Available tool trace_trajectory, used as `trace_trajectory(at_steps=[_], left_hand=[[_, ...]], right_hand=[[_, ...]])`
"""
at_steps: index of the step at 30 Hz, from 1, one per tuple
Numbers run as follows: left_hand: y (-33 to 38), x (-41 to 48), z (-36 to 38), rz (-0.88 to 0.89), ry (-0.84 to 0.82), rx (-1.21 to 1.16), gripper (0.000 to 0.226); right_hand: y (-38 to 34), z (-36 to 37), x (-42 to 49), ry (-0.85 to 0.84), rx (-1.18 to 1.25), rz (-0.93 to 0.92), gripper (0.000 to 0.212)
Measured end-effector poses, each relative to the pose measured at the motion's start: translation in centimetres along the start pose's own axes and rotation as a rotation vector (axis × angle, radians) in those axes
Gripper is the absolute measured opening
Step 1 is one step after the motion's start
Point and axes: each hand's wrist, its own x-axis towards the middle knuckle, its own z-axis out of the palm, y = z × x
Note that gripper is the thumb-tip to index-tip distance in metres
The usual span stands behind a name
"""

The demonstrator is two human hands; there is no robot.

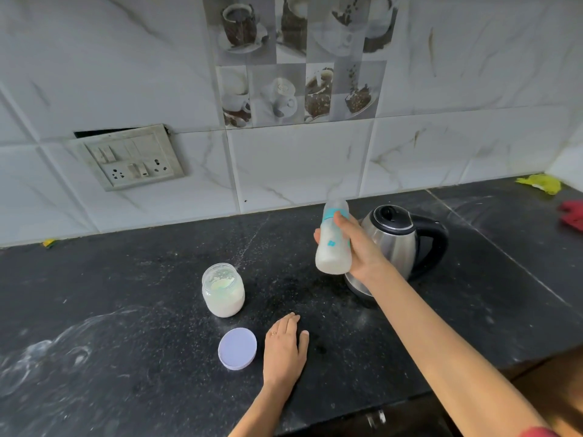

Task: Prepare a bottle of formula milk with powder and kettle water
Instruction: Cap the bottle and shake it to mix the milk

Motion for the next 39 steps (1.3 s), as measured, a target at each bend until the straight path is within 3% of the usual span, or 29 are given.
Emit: trace_trajectory(at_steps=[3, 9, 15, 20, 23, 29, 32, 36, 39], left_hand=[[0.0, 0.0, 0.0, -0.012, -0.023, -0.011, 0.04], [0.0, 0.0, -0.1, -0.011, -0.054, 0.007, 0.04], [0.1, 0.1, -0.1, -0.006, -0.022, 0.019, 0.047], [0.1, 0.1, -0.1, -0.011, -0.025, 0.006, 0.038], [0.2, 0.1, -0.2, -0.006, -0.022, 0.011, 0.049], [0.3, 0.1, -0.4, -0.008, -0.037, 0.007, 0.053], [0.2, 0.1, -0.4, -0.003, -0.035, 0.003, 0.052], [0.3, 0.0, -0.5, -0.021, -0.05, -0.024, 0.04], [0.2, 0.0, -0.4, -0.028, -0.073, -0.028, 0.038]], right_hand=[[-0.1, -0.1, 0.5, -0.026, 0.026, -0.059, 0.086], [-0.2, -0.2, 1.2, 0.039, 0.088, -0.074, 0.052], [-1.1, 0.7, 1.2, 0.205, 0.142, 0.072, 0.033], [-1.1, 1.9, 0.3, 0.118, 0.232, 0.185, 0.032], [-1.4, 2.2, 1.1, 0.202, 0.346, 0.057, 0.022], [-1.2, 2.1, 0.2, 0.067, 0.176, 0.226, 0.031], [-0.8, 2.2, 0.9, 0.214, 0.191, 0.079, 0.029], [-0.6, 1.7, 0.3, 0.128, 0.065, 0.226, 0.037], [-0.5, 1.5, 0.8, 0.246, 0.11, 0.12, 0.035]])
